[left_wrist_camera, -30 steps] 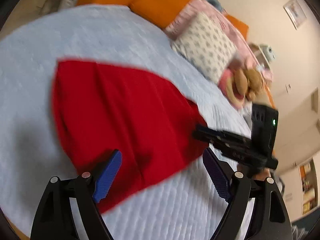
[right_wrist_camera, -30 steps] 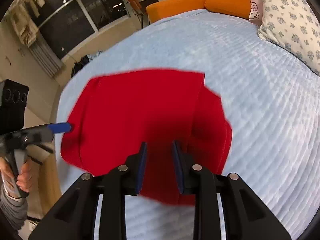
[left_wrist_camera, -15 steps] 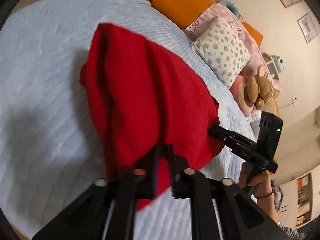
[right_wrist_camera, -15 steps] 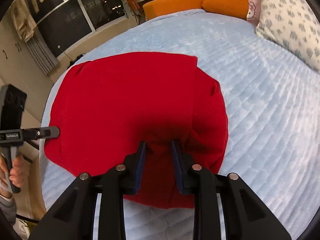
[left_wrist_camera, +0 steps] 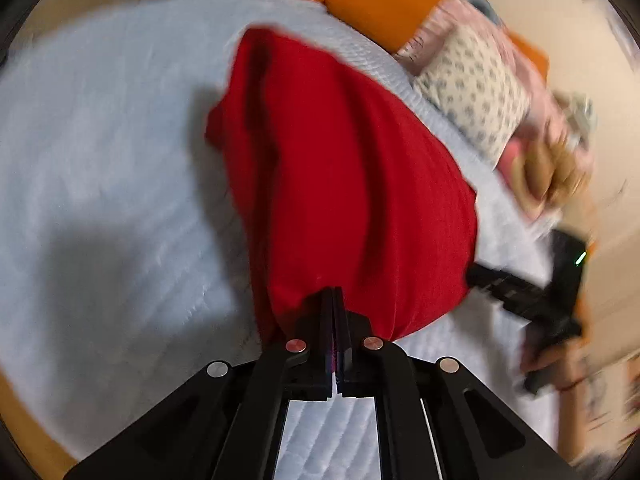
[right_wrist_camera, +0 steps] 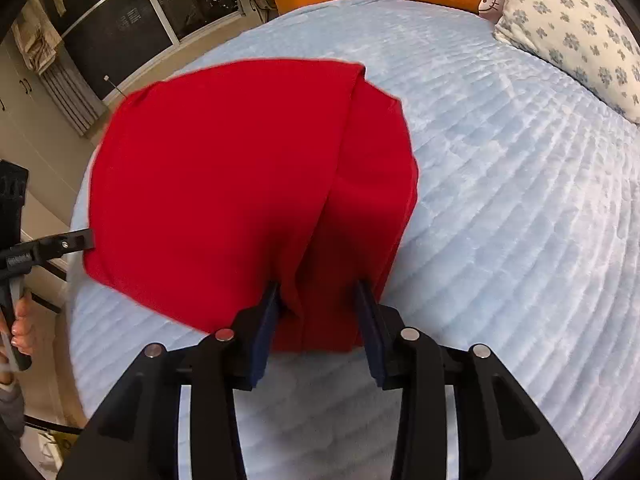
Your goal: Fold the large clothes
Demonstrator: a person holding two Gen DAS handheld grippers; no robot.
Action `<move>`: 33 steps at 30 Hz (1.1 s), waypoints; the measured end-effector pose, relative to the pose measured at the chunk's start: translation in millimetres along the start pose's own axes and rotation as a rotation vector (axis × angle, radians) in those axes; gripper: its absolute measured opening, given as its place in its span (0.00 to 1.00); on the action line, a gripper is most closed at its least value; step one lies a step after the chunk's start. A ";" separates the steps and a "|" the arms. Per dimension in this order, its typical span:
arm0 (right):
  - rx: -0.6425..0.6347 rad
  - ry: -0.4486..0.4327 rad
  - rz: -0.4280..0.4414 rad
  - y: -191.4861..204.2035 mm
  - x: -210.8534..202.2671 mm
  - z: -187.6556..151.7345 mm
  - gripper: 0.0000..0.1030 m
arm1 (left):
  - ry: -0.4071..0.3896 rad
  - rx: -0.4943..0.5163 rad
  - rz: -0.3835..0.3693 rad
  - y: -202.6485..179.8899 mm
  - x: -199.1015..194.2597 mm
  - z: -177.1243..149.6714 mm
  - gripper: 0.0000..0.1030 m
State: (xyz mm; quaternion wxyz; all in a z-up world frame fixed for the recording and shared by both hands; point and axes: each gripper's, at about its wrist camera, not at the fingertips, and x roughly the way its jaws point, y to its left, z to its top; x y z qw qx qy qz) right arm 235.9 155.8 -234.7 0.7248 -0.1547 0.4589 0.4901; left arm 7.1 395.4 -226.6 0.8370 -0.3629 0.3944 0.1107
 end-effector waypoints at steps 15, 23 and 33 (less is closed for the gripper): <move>-0.067 -0.101 -0.032 38.8 -58.0 93.2 0.43 | -0.151 0.218 0.329 -83.5 -42.2 82.5 0.22; 0.015 0.025 -0.082 36.4 23.6 144.3 0.25 | -0.088 0.160 0.419 -44.8 14.2 110.8 0.22; 0.026 -0.030 -0.030 28.1 2.4 111.0 0.25 | -0.166 0.221 0.467 -56.1 -3.0 86.0 0.30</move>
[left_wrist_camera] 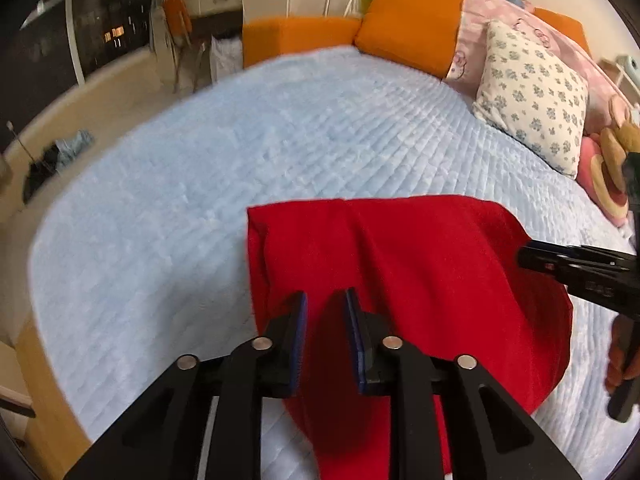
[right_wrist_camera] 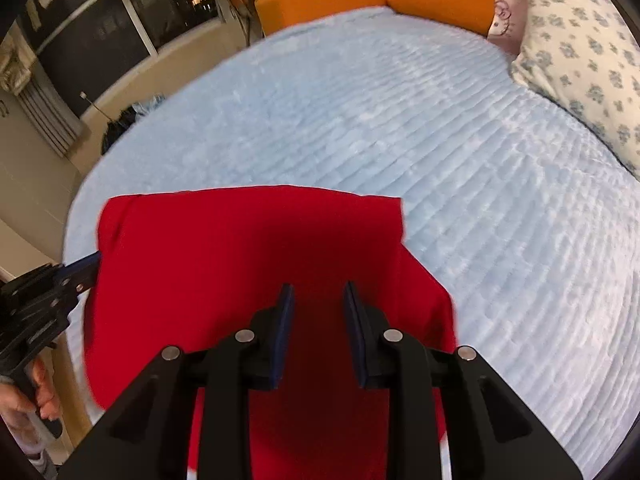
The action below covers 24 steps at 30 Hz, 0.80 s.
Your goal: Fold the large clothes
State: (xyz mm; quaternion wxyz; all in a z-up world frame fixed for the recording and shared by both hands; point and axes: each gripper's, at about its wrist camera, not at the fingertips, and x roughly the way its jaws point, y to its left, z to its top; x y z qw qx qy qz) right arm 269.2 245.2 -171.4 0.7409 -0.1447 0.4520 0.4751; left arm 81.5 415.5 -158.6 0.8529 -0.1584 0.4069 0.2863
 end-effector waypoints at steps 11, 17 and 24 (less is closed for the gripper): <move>-0.089 0.043 -0.018 -4.8 -24.4 -84.3 0.28 | -0.076 0.043 0.041 -41.8 -40.5 -58.4 0.37; -0.099 0.042 -0.049 -1.7 -9.1 -86.0 0.33 | -0.098 0.025 0.085 -45.5 -18.8 -71.3 0.42; -0.113 -0.117 -0.084 9.5 -49.1 -112.6 0.56 | -0.162 -0.007 0.093 -47.9 -45.0 -81.7 0.56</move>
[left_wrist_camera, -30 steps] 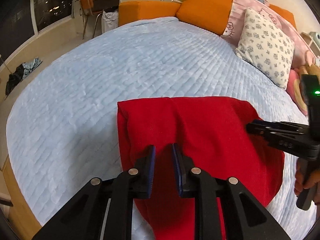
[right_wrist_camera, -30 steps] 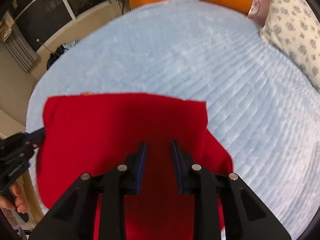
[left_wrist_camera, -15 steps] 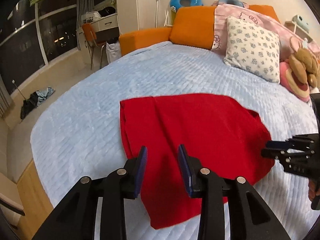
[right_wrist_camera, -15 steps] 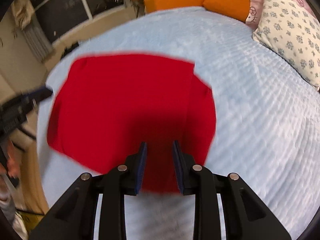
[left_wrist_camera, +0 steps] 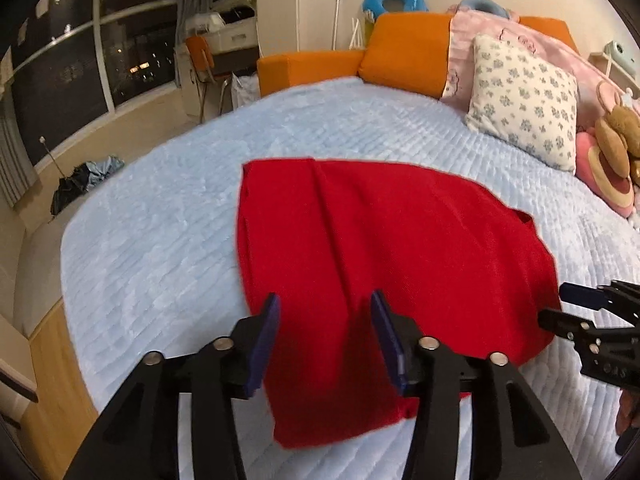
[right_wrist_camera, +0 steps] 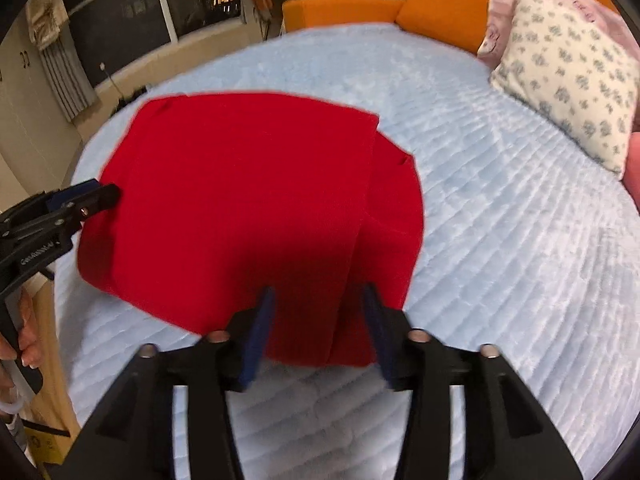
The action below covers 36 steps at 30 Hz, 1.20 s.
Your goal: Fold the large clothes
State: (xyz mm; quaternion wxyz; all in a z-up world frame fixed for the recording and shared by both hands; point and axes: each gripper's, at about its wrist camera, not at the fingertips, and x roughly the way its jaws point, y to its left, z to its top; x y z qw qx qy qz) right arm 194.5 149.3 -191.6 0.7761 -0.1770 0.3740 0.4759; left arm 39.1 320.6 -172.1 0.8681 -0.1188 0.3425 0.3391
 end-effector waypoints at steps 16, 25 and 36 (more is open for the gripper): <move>0.070 -0.304 -0.143 51.7 -91.8 -80.8 0.96 | -0.198 -0.042 0.043 -11.0 -107.7 -66.5 0.97; 0.064 -0.345 -0.187 53.6 -86.6 -106.0 0.96 | -0.183 -0.049 0.048 -17.7 -93.5 -87.7 0.97; 0.040 -0.366 -0.185 55.9 -86.6 -105.7 0.96 | -0.212 -0.044 0.067 -20.0 -92.4 -91.9 0.97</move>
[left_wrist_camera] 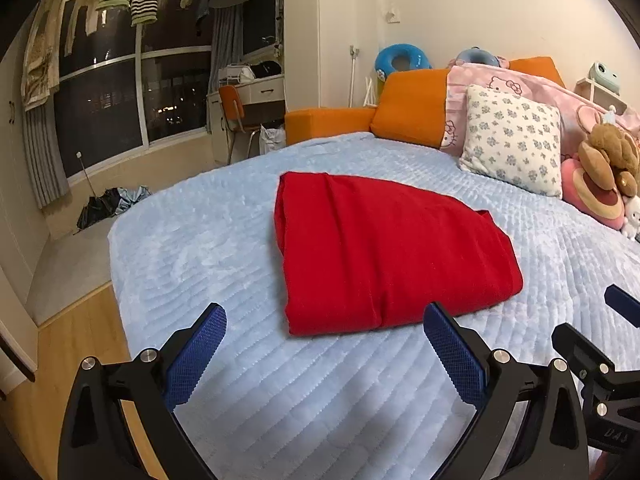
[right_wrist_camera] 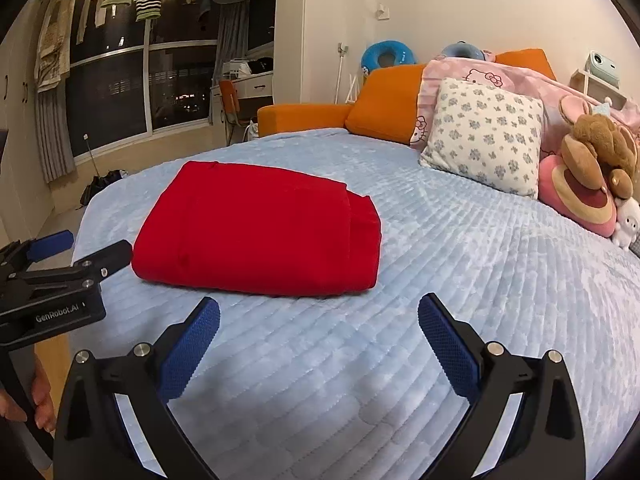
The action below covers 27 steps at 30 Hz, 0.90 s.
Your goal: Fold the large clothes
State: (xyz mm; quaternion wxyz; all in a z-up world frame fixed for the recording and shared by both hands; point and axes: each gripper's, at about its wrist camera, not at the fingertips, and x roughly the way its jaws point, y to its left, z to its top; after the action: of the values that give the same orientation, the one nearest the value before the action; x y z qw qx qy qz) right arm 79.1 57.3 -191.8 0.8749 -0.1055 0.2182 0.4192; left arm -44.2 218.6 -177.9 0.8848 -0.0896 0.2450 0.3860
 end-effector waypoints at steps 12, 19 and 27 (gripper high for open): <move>-0.028 -0.044 0.011 14.6 -2.6 1.0 0.95 | -0.040 0.000 0.023 5.4 -4.3 -0.7 0.97; -0.015 -0.047 0.006 14.8 -4.2 0.4 0.95 | -0.043 0.025 0.017 2.5 -4.0 -2.9 0.97; -0.009 -0.040 0.008 14.7 -2.1 0.1 0.95 | -0.045 0.010 0.001 7.8 -4.6 -1.4 0.97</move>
State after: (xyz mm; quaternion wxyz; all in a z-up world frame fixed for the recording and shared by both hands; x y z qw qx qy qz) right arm 66.5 65.0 -190.7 0.8769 -0.1002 0.1990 0.4260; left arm -53.1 220.5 -176.6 0.8903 -0.0763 0.2273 0.3872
